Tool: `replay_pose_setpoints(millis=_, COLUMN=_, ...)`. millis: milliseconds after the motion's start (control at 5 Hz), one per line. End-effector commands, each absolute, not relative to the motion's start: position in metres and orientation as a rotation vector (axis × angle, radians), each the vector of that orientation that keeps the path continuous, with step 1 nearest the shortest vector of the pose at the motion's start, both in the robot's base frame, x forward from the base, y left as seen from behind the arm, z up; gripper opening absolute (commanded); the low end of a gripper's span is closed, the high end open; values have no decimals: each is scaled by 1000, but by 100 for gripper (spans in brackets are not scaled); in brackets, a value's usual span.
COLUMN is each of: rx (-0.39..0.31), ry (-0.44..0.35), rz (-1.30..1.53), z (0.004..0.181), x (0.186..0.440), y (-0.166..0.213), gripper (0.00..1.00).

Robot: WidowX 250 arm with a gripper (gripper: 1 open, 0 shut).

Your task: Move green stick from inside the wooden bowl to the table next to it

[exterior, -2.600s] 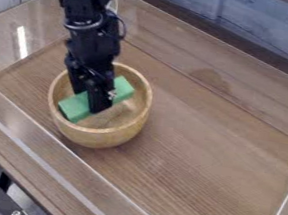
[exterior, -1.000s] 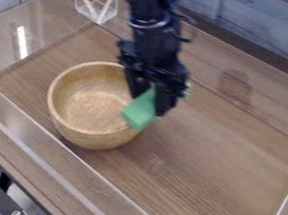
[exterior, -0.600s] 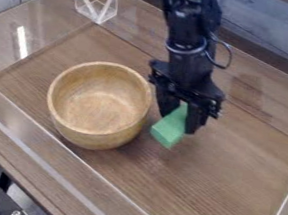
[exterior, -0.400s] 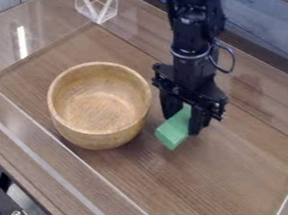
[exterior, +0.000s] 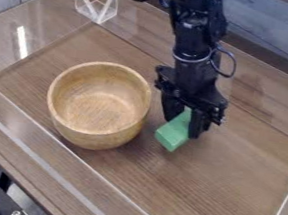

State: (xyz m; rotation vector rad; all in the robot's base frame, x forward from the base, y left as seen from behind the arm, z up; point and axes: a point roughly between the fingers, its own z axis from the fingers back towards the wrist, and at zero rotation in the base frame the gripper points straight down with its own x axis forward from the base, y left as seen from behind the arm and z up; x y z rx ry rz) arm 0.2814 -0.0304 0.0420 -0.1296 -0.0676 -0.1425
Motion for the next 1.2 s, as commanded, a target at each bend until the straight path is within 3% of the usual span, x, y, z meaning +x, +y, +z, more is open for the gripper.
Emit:
replay_pose_setpoints(millis=0, rx=-132, ry=-115, rz=-201, z=54, x=293, y=-34, gripper=0)
replay_pose_setpoints(millis=200, rx=-133, ry=-113, rz=-220, z=55, x=294, y=-35, gripper=0)
replay_pose_setpoints(millis=400, rx=-137, ry=-114, rz=-167, z=52, x=299, y=-31, gripper=100)
replay_pose_setpoints(millis=800, rx=-168, ry=-138, rz=-260, z=76, x=299, y=-29, gripper=100)
replay_pose_setpoints(millis=1000, rx=-170, ry=-179, rz=-180, z=98, x=301, y=-14, gripper=100)
